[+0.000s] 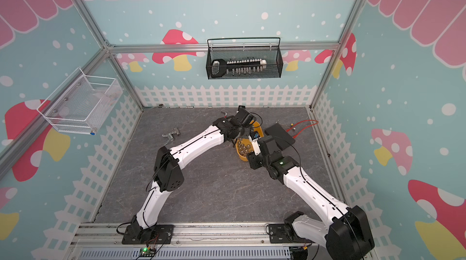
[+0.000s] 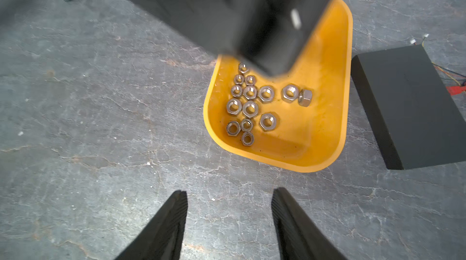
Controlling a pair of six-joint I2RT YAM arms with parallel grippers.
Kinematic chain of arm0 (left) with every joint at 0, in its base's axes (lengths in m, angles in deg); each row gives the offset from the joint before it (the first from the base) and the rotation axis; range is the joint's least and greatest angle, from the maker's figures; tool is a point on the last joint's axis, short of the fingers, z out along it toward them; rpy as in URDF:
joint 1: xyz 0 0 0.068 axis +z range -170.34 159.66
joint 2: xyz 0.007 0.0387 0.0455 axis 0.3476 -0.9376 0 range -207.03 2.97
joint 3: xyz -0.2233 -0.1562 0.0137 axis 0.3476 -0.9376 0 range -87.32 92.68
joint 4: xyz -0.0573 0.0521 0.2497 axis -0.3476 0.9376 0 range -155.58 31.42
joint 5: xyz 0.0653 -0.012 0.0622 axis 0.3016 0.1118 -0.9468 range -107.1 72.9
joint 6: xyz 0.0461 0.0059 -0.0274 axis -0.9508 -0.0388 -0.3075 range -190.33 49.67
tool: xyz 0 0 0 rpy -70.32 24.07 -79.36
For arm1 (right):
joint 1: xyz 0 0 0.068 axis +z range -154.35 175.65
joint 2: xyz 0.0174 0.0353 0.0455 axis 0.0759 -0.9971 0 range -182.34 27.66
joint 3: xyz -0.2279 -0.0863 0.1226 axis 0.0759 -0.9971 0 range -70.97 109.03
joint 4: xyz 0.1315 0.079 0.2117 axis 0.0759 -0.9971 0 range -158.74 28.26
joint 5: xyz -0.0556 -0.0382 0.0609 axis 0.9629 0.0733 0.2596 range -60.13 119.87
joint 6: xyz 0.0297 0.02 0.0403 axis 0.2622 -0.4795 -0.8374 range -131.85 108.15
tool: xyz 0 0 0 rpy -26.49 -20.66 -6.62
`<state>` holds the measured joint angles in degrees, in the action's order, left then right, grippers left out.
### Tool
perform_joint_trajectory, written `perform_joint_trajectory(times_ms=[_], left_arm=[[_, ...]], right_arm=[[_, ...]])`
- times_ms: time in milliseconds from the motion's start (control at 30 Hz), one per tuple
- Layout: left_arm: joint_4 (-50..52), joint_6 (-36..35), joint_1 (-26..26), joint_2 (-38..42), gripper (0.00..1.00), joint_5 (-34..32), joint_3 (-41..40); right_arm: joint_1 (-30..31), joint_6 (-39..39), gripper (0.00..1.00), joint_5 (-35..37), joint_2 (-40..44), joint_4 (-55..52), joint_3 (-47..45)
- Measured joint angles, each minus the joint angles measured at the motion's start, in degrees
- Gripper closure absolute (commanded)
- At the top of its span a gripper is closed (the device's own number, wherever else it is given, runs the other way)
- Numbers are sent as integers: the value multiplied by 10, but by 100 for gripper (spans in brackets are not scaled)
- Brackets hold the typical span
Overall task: Put the nuts on the desktop into the storage box
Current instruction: Place the nut in the storage box, then reset both arms
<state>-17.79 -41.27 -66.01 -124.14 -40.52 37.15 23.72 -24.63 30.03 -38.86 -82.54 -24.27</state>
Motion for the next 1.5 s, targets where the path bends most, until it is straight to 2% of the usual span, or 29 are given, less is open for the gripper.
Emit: perform_joint_trajectory(times_ms=[133,267,333,400,433,533,633,700,767,933,1100,1233,1267,1300,1400,1500], left_arm=[[-36,-2,68,142,7,-78,-136],[-158,-15,173,332,7,-108,-365],[-237,-21,218,424,7,-106,-489],[-327,-31,254,510,6,-95,-614],[-394,-46,270,557,2,-88,-691],[-591,-96,281,656,1,-68,-893],[-811,-151,280,696,1,-50,-1073],[-911,-177,283,689,1,-51,-1144],[-960,-192,294,665,1,-50,-1159],[-1079,-206,306,584,1,-37,-1133],[-1094,-233,305,546,1,-33,-1116],[-1118,-255,306,550,1,-32,-1121],[-1127,-262,307,550,1,-32,-1125],[-1133,-266,309,548,1,-33,-1127],[-1169,-272,317,518,1,-28,-1135],[-1225,-287,320,443,1,-21,-1139]], right_arm=[[-21,16,27,24,-25,12,3],[-53,39,18,78,-36,61,2],[-67,54,17,113,-36,107,-7],[-79,71,17,141,-35,165,-29],[-83,82,17,155,-33,202,-48],[-94,122,16,184,-31,319,-129],[-102,156,16,197,-34,449,-220],[-113,175,16,194,-45,544,-274],[-129,189,17,181,-67,644,-320],[-157,215,17,163,-159,883,-394],[-220,199,19,115,-204,1036,-440],[-245,179,18,73,-208,1013,-395],[-257,171,4,57,-207,994,-373],[-269,163,1,42,-207,986,-356],[-287,149,1,21,-205,974,-340],[-288,142,1,6,-205,959,-340]])
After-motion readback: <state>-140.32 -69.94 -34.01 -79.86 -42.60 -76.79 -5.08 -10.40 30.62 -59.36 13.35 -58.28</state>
